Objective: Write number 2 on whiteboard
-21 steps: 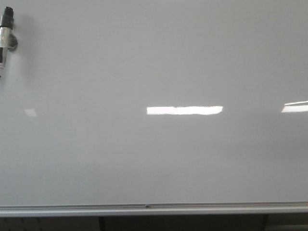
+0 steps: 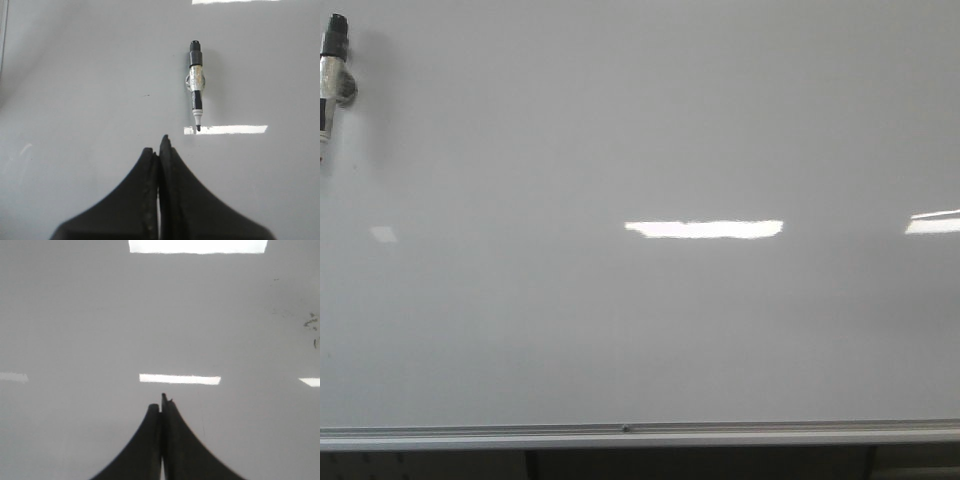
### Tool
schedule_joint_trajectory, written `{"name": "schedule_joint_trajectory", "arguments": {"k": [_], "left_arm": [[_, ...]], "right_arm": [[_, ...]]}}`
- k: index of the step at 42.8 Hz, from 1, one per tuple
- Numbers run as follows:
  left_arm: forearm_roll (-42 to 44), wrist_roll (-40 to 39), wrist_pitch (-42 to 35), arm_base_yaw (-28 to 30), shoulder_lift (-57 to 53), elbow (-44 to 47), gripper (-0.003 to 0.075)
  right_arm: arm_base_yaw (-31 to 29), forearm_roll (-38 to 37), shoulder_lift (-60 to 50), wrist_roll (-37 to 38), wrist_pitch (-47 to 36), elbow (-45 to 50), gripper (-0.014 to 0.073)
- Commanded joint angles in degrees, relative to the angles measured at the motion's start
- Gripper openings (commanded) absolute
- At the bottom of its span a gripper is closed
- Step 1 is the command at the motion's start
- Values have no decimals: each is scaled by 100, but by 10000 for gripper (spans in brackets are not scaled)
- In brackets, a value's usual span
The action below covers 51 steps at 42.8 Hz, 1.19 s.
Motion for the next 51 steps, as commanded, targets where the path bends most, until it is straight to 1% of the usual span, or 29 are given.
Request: {"name": "schedule_joint_trajectory", "arguments": {"k": [1, 11, 15, 20, 23, 29, 31, 34, 45, 51], "left_arm": [[-3, -16, -450, -38, -152, 192, -20], [-3, -16, -551, -38, -152, 192, -20], [-3, -16, -897, -38, -152, 192, -20], [-3, -16, -1373, -38, -152, 99, -20], [-3, -16, -1350, -38, -152, -107, -20], [-3, -16, -734, -38, -82, -922, -20], [-3, -16, -441, -38, 12, -1292, -20], [-3, -16, -79, -38, 193, -1771, -20], [8, -16, 1156, -38, 1392, -3422, -20], [8, -16, 1656, -38, 2102, -4046, -20]], "right_arm": [[-1, 31, -102, -77, -450, -11, -67], [-1, 31, -102, -77, -871, -18, -67], [-1, 31, -102, -71, -948, -38, -67], [-1, 31, -102, -66, -581, -351, -67], [-1, 31, -97, -66, -248, -690, -67], [-1, 31, 100, -66, 661, -1673, -67], [-1, 31, 294, -66, 1039, -2045, -67], [-1, 31, 570, -66, 1386, -2500, -67], [-1, 31, 1880, -66, 2271, -3840, -67], [-1, 31, 2451, -66, 2457, -4134, -67]]}}
